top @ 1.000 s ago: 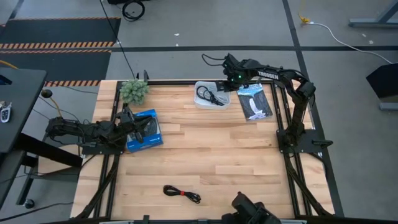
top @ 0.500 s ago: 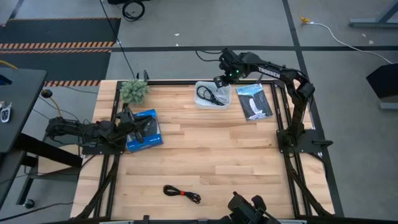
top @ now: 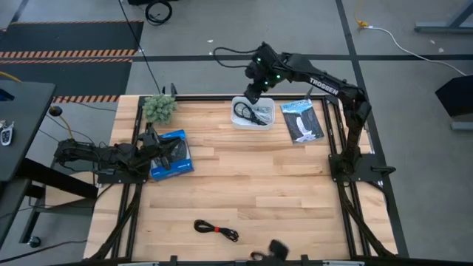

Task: Pick and place USB-C Cables
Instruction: Put the black USB cable into the white bin

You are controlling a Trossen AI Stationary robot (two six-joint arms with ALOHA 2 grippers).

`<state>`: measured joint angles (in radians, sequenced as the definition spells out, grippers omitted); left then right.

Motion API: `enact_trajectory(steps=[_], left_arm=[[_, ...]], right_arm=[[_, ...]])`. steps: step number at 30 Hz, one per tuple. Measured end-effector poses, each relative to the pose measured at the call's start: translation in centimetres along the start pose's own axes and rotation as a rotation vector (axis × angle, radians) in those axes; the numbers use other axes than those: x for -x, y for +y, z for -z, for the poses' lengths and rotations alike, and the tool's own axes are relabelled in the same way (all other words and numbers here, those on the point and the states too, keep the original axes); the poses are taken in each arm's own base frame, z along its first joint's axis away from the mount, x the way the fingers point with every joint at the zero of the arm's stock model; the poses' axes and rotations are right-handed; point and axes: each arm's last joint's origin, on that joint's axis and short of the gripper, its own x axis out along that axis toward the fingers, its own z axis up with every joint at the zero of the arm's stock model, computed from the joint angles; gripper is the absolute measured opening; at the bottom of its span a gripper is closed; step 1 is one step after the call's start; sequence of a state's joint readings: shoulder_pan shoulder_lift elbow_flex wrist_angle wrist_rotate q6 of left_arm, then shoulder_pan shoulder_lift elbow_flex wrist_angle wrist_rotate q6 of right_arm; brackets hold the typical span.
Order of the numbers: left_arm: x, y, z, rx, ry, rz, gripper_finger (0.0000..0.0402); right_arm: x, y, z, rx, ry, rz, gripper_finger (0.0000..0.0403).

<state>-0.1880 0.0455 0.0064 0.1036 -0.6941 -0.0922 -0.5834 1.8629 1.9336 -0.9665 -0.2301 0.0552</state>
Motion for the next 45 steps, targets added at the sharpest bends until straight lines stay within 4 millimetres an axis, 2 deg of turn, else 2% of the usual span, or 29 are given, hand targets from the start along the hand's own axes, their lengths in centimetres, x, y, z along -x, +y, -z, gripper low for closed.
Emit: enact_trajectory(steps=[4,8,17,27,32,39,45], left_arm=[[0.0,0.0,0.0,0.000,0.000,0.000,0.0043],[0.0,0.0,0.0,0.000,0.000,0.000,0.0043],[0.0,0.0,0.0,0.001,0.000,0.000,0.0043],[0.0,0.0,0.0,0.000,0.000,0.000,0.0043],[0.0,0.0,0.0,0.001,0.000,0.000,0.0043],[0.0,0.0,0.0,0.000,0.000,0.000,0.0043],[0.0,0.0,0.0,0.001,0.000,0.000,0.0043]], right_arm=[[0.6,3.7,-1.3,0.167,-0.106,-0.106,0.0135],[0.3,6.9,-1.2,0.210,-0.128,-0.197,0.0135],[-0.1,13.8,0.8,0.320,-0.077,-0.345,0.0137],[-0.4,19.6,3.6,0.458,-0.019,-0.456,0.0137],[-2.8,22.5,6.9,0.550,0.037,-0.582,0.0137],[-6.9,25.8,13.4,0.606,0.095,-0.726,0.0137],[-8.3,27.2,18.5,0.567,0.243,-0.786,0.0137]])
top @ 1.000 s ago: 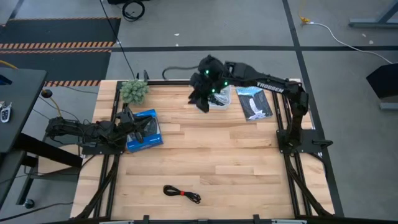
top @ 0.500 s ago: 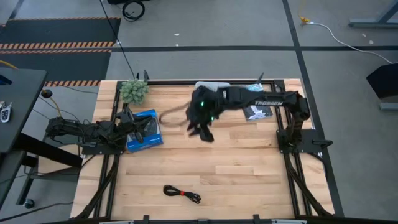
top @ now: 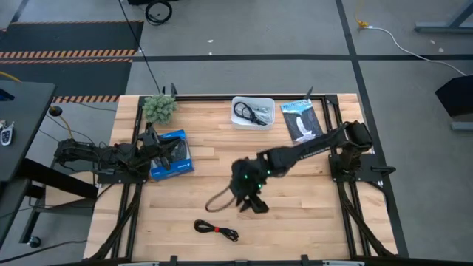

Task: Pick and place USB-C Cables
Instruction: Put the black USB cable into the white bin

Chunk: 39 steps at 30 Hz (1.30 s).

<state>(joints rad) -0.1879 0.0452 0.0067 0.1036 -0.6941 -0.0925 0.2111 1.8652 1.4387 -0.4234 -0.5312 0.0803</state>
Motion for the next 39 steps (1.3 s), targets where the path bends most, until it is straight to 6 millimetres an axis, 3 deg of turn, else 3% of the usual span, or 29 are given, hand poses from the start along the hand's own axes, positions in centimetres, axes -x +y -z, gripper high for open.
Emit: enact_trajectory(steps=[6,10,16,23,33,39], left_arm=[[0.0,0.0,0.0,-0.001,0.000,0.000,0.0043],[0.0,0.0,0.0,-0.002,0.002,0.000,0.0043],[0.0,0.0,0.0,-0.001,0.002,0.000,0.0043],[0.0,0.0,0.0,0.000,0.000,0.000,0.0043],[0.0,0.0,0.0,0.001,-0.002,0.000,0.0043],[0.0,0.0,0.0,-0.003,0.003,0.000,0.0043]], right_arm=[[-4.6,-0.2,2.3,-0.090,0.009,-0.094,0.0137],[-7.8,-0.9,2.2,-0.126,0.020,-0.117,0.0137],[-10.9,-1.9,1.3,-0.177,0.062,-0.069,0.0137],[-12.4,-2.6,0.7,-0.308,0.154,-0.061,0.0145],[-13.4,-2.9,0.9,-0.349,0.163,-0.048,0.0228],[-13.3,-3.0,1.0,-0.292,0.160,0.006,0.0214]])
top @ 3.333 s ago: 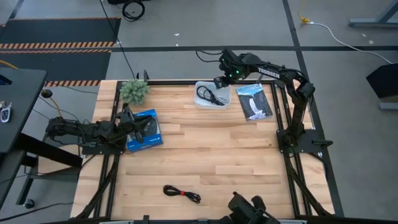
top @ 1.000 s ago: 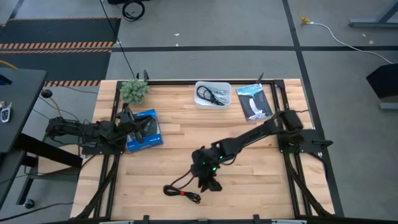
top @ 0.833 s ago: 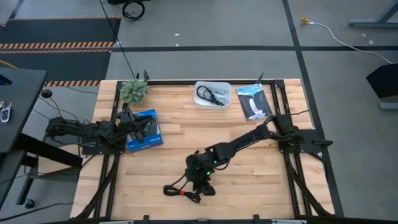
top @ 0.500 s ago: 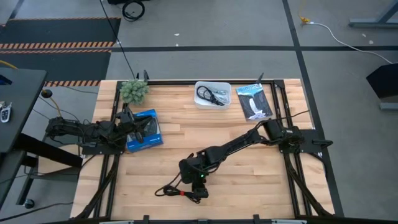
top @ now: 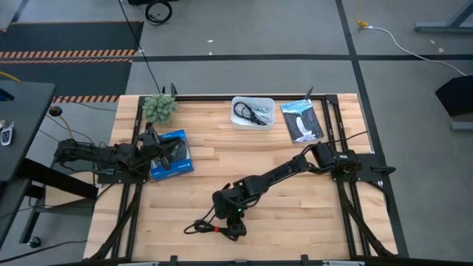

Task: Pick and place USB-C Cables
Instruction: Put the black USB cable into the white bin

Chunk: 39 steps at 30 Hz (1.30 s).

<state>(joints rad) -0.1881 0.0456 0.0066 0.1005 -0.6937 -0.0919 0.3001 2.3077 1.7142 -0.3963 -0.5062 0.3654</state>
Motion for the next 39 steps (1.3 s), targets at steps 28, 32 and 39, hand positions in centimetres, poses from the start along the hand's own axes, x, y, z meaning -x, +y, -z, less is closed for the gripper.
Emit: enact_trajectory(steps=[28,32,39], left_arm=[[0.0,0.0,0.0,0.000,0.000,0.000,0.0043],[0.0,0.0,0.0,0.001,0.000,-0.001,0.0043],[0.0,0.0,0.0,0.001,0.000,0.000,0.0043]], right_arm=[[1.7,-2.1,0.7,0.189,0.108,0.166,0.0005],[4.0,-3.1,0.4,0.173,0.129,0.195,0.0003],[8.4,-2.7,-0.5,0.251,0.091,0.281,0.0002]])
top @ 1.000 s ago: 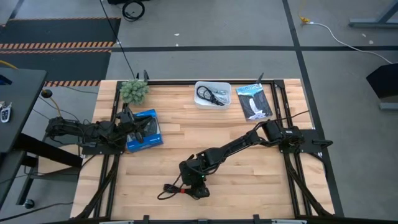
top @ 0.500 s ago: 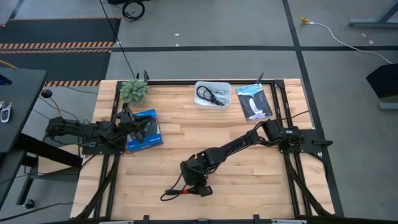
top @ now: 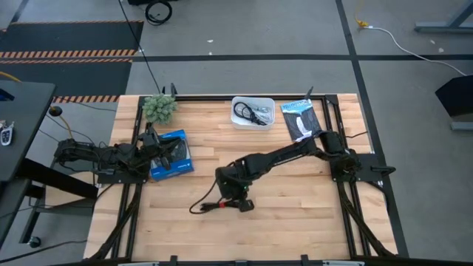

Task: Pick and place USB-C Cables
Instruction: Put the black USB cable into the white bin

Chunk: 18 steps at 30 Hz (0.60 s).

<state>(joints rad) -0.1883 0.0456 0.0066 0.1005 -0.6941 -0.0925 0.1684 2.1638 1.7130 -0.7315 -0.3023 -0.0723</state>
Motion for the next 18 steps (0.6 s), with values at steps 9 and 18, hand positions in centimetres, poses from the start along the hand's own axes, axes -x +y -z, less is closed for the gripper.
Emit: enact_trajectory(steps=[9,18], left_arm=[[0.0,0.0,0.0,0.000,0.000,0.000,0.0043],[0.0,0.0,0.0,-0.001,0.000,0.000,0.0043]], right_arm=[[2.8,-0.8,0.2,0.015,-0.001,0.060,0.0000],[4.5,-2.0,1.3,0.028,0.100,0.155,0.0000]])
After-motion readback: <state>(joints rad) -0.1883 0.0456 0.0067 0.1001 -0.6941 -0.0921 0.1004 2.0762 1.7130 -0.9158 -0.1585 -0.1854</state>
